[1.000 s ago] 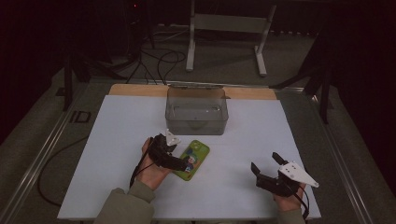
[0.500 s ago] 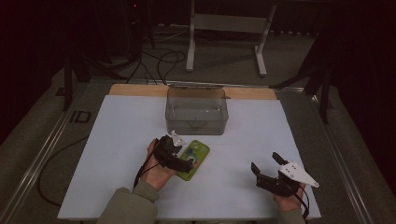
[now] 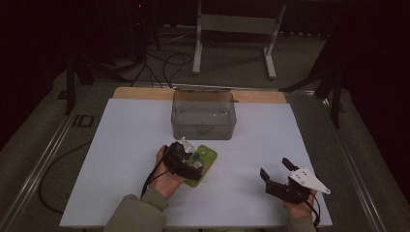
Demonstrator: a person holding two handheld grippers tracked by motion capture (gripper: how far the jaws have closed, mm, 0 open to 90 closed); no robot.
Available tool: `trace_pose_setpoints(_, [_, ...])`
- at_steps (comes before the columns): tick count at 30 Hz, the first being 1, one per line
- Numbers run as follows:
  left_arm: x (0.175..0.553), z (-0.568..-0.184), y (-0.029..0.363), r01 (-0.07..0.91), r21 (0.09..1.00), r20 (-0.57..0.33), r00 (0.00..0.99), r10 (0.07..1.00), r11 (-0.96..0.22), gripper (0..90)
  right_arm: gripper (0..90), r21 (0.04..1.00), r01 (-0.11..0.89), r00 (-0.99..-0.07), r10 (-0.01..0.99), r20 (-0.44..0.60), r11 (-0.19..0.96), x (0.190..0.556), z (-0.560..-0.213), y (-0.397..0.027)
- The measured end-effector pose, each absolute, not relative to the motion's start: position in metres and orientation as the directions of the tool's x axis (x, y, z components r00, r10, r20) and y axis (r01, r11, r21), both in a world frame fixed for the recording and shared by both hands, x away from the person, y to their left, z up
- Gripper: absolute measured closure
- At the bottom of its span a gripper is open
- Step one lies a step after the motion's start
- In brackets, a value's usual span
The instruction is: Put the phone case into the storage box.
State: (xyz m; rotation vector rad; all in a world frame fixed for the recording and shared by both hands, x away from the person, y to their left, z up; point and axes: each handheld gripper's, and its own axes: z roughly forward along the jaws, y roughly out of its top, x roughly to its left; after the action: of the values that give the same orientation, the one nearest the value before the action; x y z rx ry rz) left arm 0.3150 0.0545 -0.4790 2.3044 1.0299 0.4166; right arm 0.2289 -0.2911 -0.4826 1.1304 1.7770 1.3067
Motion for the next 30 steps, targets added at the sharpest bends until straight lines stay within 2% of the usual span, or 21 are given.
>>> trace_pose_setpoints(30, [0.317, -0.49, 0.04, 0.604, 0.56, 0.029, 0.67, 0.742, -0.567, 0.2, 10.9, 0.956, 0.261, -0.416, 0.909, -0.012, 0.132, 0.229, -0.483, -0.291])
